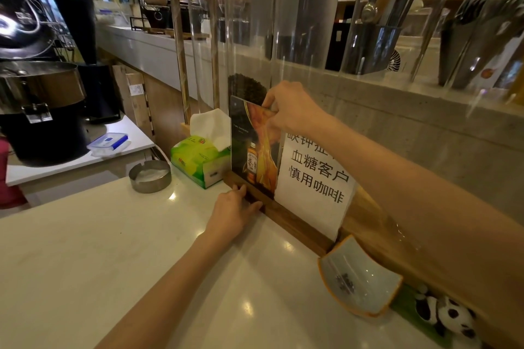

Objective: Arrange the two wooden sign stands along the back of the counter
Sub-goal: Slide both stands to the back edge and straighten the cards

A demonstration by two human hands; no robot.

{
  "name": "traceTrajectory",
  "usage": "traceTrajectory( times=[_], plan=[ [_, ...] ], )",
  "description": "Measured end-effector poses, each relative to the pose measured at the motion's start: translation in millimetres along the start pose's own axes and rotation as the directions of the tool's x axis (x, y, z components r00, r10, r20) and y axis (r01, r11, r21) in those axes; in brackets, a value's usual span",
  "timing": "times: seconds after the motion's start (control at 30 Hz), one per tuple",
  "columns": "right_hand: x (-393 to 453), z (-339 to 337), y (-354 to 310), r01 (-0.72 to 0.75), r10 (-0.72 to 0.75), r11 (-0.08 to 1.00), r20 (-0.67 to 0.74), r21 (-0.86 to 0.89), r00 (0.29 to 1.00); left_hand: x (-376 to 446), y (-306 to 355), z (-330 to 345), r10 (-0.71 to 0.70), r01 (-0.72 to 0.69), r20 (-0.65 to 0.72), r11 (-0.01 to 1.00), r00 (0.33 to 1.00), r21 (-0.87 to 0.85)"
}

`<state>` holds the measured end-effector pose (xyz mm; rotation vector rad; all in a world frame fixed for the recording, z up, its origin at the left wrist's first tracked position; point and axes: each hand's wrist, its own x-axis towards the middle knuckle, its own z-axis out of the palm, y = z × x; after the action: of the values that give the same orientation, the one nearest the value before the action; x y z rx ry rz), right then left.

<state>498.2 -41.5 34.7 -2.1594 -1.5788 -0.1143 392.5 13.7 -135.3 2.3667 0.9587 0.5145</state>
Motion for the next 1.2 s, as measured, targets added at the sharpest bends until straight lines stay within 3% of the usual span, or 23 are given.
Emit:
traceTrajectory(
  times=[0.33, 0.57, 0.67, 0.83, 1.2],
  plan=[
    [3.4, 0.5, 2.5, -0.004, 0.003, 0.999, -0.014, -0.048, 1.0, 1.1, 0.9, 0.9, 0.0, 0.0, 0.016, 1.0, 1.0, 0.003],
    [-2.9, -7.4, 3.4, 0.069, -0.067, 0.997, 0.064, -0.035, 0.996, -0.3, 5.4, -0.7, -0.011, 0.011, 0.004, 1.0, 1.0, -0.023],
    [-8.3, -22.5, 11.2, 0.013, -0.013, 1.0, 0.058, 0.0, 0.998, -5.6, 11.7, -2.0, 0.025, -0.025, -0.008, 1.0, 1.0, -0.015],
    [-31.5, -36.4, 26.8, -0.056, 0.056, 0.998, 0.048, -0.013, 0.997, -16.8, 13.8, 2.4, 0.173, -0.161, -0.052, 0.971, 0.984, 0.175],
    [-50.3, -28.2, 30.0, -0.039, 0.034, 0.992, -0.044, -0.12, 0.998, -25.9, 24.5, 13.7, 0.33, -0.302, -0.107, 0.929, 0.938, 0.213]
  ],
)
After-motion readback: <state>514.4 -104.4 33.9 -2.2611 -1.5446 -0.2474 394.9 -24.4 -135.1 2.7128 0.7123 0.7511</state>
